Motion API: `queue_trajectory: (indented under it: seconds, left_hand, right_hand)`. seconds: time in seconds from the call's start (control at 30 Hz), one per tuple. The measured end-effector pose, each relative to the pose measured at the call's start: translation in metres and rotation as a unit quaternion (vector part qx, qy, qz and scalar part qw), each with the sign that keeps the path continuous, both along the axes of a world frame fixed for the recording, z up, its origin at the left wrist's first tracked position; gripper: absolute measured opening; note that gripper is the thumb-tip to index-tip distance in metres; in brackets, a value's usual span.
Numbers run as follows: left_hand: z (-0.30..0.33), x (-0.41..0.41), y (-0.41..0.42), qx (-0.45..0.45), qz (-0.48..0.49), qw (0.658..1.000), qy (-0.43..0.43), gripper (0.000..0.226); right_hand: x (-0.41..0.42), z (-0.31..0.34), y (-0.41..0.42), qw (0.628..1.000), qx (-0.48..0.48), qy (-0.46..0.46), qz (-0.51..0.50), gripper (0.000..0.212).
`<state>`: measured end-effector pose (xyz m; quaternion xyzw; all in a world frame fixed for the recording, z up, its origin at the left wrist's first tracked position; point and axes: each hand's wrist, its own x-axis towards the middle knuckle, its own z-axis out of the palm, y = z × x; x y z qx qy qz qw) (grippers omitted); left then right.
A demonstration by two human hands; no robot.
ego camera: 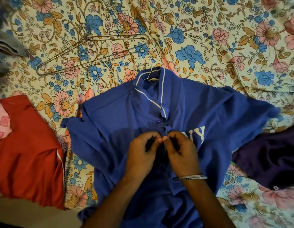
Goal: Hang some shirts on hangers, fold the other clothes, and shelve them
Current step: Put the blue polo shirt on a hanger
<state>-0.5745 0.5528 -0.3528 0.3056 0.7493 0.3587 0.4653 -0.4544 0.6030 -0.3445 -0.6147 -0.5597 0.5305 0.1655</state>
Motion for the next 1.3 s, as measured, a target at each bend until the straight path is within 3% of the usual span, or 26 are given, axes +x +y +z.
queue_trajectory:
  seconds: [0.13, 0.27, 0.5, 0.6, 0.7, 0.93, 1.13, 1.27, 1.3]
  left_hand:
    - [-0.007, 0.001, -0.005, 0.011, 0.008, 1.000, 0.014, 0.004]
    - [-0.012, 0.004, -0.007, 0.008, 0.024, 0.999, 0.026, 0.009]
    - [-0.019, -0.002, -0.005, 0.010, 0.037, 0.999, -0.017, 0.010]
    - [-0.024, -0.007, -0.005, 0.000, 0.030, 0.998, -0.056, 0.011]
    - [-0.023, -0.014, -0.005, 0.002, 0.009, 0.997, -0.073, 0.016]
    - [-0.024, -0.017, -0.005, -0.011, 0.032, 0.992, -0.126, 0.009]
    - [-0.023, -0.019, -0.006, -0.001, -0.021, 0.997, -0.076, 0.020]
    - [-0.019, -0.017, -0.008, -0.011, -0.116, 0.989, 0.086, 0.010]
    - [-0.016, -0.015, -0.006, -0.024, -0.120, 0.985, 0.124, 0.021]
  right_hand:
    - [0.003, -0.006, -0.006, 0.999, 0.002, 0.021, -0.039, 0.010]
    - [0.006, -0.014, -0.013, 0.998, 0.012, -0.014, -0.056, 0.011]
    - [0.005, -0.005, -0.011, 0.987, 0.139, -0.059, 0.060, 0.015]
    - [0.006, -0.006, -0.005, 0.995, 0.092, -0.037, 0.028, 0.019]
    - [0.006, -0.012, -0.001, 0.999, 0.038, -0.026, 0.009, 0.007]
    - [0.001, -0.016, -0.002, 1.000, -0.005, -0.009, -0.010, 0.018]
    - [0.000, -0.015, 0.002, 0.996, -0.075, 0.056, 0.003, 0.023]
    - [0.004, -0.015, 0.005, 0.993, -0.096, 0.056, 0.041, 0.015]
    - [0.005, -0.017, 0.004, 0.995, -0.085, 0.041, 0.037, 0.014]
